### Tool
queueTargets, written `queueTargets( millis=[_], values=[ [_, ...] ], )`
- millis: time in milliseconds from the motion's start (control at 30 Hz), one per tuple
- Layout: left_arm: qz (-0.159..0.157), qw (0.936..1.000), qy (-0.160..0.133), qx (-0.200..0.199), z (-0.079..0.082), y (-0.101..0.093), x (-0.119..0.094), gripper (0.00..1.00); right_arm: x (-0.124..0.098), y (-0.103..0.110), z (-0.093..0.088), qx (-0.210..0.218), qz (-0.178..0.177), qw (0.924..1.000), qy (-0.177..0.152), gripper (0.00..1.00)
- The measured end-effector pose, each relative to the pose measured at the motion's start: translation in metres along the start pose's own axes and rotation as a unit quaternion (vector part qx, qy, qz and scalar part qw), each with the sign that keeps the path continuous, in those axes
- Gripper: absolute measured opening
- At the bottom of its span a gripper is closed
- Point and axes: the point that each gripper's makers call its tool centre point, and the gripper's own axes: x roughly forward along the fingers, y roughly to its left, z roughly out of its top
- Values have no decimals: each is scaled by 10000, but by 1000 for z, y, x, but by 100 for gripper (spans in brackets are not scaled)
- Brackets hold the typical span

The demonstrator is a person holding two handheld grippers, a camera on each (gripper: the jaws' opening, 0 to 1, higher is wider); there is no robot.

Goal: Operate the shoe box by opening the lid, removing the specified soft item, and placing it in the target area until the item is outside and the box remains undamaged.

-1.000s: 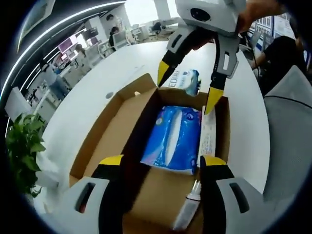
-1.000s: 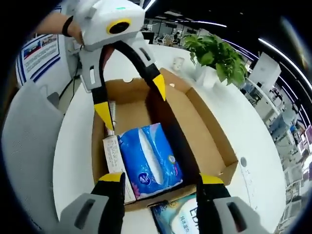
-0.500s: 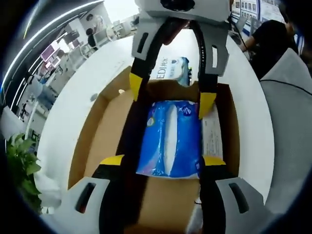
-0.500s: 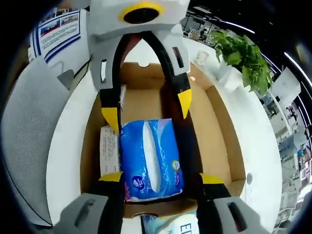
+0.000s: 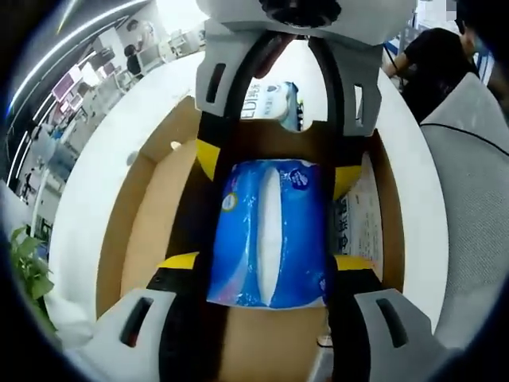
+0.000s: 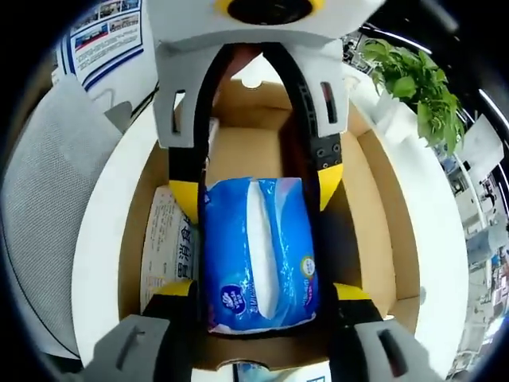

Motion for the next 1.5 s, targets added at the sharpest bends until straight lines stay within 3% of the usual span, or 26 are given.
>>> queueTargets(
  millis=[333, 633, 967, 1200, 1300, 1500],
  values=[
    [-125, 9999, -18, -67, -8, -2, 14, 61, 2, -3, -2, 412, 250, 9988, -131, 65],
    [-153, 9999, -61, -34, -8, -14, 11, 55, 1, -1, 0, 231, 253, 9994, -83, 65],
    [-113, 9998, 49, 122, -25, -13, -8, 51, 13, 0, 27, 110, 253, 9994, -188, 65],
    [-4, 9999, -80, 121, -25, -7, -13, 52, 27, 1, 33, -243, 261, 9994, 28, 64],
    [3, 9999, -86, 117, -26, -6, -13, 54, 31, 2, 29, -153, 312, 9994, 91, 64],
    [-85, 9995, 96, 273, -36, -9, -5, 67, 39, 2, 24, -160, 303, 9992, 186, 63]
  ],
)
